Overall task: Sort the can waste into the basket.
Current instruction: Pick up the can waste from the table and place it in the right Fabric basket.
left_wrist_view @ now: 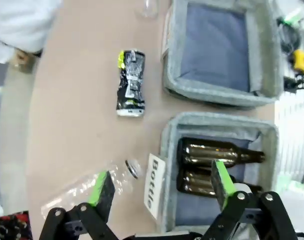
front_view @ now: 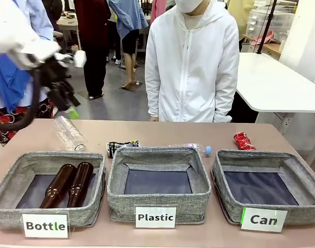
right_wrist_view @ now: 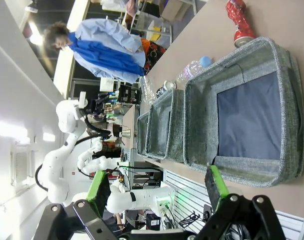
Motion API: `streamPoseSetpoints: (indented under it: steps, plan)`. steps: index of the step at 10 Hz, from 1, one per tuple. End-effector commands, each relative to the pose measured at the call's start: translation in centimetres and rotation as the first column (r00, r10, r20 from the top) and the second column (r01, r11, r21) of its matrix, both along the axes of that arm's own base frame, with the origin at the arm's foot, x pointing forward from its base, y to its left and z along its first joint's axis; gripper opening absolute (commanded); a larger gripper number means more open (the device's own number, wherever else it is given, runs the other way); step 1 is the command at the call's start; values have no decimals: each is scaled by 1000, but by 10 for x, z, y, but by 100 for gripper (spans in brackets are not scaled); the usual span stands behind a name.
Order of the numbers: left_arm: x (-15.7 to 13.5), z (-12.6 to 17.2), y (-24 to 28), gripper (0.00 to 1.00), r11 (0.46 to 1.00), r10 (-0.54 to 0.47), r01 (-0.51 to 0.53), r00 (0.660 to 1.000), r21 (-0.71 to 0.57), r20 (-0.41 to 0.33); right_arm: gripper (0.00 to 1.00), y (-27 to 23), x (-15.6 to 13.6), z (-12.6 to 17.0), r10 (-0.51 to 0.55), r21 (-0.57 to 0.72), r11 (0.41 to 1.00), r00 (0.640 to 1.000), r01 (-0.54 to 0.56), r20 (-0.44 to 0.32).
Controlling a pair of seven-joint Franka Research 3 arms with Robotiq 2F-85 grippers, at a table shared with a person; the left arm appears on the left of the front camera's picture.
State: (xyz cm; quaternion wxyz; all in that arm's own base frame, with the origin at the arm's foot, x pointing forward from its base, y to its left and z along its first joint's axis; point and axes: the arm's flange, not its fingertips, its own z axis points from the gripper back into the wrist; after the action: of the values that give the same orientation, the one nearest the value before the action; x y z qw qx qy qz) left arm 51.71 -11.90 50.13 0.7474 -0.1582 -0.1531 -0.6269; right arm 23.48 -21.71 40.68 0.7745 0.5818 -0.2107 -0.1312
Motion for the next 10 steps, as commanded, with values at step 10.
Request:
streamPoseSetpoints:
  steps: [10]
  plan:
    - [48,-69,-131,100,977,-91,73,992,201,83,100,-2,2,2,-4,7,1000,999,4,38]
